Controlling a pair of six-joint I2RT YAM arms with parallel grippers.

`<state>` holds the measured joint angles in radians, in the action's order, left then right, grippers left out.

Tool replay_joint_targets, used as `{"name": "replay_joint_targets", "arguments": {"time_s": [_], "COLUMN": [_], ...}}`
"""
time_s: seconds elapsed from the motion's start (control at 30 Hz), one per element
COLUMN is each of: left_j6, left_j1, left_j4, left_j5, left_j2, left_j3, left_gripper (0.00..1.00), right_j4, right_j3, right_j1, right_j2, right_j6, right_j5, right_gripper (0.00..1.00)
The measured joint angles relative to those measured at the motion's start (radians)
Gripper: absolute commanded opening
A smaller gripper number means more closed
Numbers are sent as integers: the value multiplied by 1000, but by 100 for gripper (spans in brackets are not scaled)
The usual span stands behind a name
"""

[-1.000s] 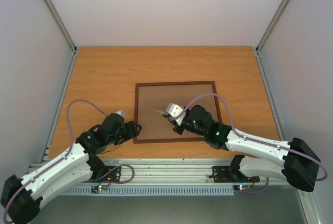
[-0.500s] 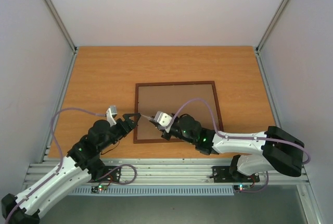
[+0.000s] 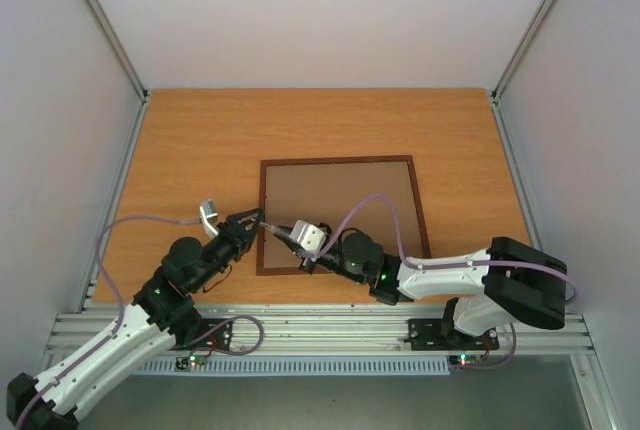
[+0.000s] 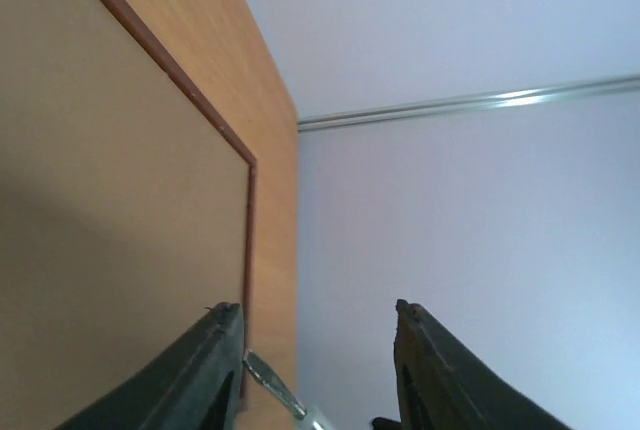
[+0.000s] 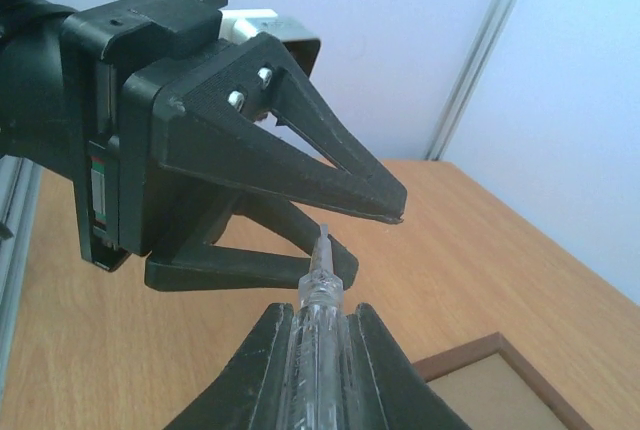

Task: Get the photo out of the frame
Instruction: Adjust the screwdriver.

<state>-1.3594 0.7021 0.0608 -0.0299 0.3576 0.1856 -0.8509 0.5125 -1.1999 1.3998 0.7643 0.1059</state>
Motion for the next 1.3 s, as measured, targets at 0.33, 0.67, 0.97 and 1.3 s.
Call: {"name": "replay_joint_targets", "arguments": {"time_s": [0.33,0.67,0.97,1.3], "left_j6": [-85,-50,46,80], "left_j1": [0,9,6,5], "left_j4": [153,183,182,183], "left_j5": [2,1,-44,-58], "left_j2": [55,54,21,19], "left_j3": [-13,-23,-42,-57], "left_gripper": [1,1,0,0], "right_j4": [-90,157,600,959], "right_j3": [-17,15,214,432], "right_j1": [-2,-2,1,22], "right_j2": [40,-80,-157,-85], "right_j6": [0,-28,-143,-222], "right_j5": [32,6,-13,-55], "right_gripper": [3,24,27,26]}}
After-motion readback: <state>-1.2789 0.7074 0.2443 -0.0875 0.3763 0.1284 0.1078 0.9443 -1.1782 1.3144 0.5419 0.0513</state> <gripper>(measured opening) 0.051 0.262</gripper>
